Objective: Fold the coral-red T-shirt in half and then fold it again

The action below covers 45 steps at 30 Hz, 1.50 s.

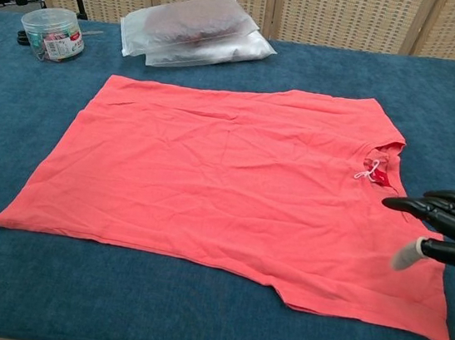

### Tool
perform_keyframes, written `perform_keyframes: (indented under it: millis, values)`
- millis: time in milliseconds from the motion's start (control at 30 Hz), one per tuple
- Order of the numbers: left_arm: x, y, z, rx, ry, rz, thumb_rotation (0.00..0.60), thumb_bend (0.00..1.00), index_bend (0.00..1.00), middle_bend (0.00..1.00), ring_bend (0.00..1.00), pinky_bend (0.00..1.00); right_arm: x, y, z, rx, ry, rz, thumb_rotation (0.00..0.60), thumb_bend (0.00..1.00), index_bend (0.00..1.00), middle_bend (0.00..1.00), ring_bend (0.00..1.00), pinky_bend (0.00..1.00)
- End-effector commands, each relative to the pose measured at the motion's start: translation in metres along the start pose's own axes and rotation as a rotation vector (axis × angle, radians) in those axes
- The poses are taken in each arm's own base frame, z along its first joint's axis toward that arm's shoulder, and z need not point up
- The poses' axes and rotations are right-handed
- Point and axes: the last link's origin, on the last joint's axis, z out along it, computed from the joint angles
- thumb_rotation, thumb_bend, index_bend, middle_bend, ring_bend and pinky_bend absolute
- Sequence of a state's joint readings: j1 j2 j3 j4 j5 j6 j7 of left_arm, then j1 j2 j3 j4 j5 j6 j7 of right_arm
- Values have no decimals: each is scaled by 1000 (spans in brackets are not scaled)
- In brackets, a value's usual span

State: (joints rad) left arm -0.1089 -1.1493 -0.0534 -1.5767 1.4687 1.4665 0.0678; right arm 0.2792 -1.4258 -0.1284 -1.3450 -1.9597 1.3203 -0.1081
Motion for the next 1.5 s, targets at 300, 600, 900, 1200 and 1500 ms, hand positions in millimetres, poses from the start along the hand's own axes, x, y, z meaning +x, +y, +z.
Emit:
perform_keyframes:
  millis: [300,600,900,1200,1500]
  values:
    - [-4,1,0,3,-9,11,600,0,0,0,0,0,-11,-10,9,9,-33,-20,600,0,301,12,0,0]
    - [-3,0,0,7,-7,7,600,0,0,0,0,0,-14,-16,19,5,-37,-20,600,0,301,12,0,0]
    - [-3,-1,1,9,-8,5,600,0,0,0,0,0,-16,-14,24,-14,-35,-18,600,198,339,29,0,0]
    - [-2,-1,1,8,-8,4,600,0,0,0,0,0,-16,-12,25,-17,-14,-8,600,517,380,57,0,0]
    - [-3,0,0,1,-11,1,600,0,0,0,0,0,-19,-12,28,-11,4,1,600,493,474,82,0,0]
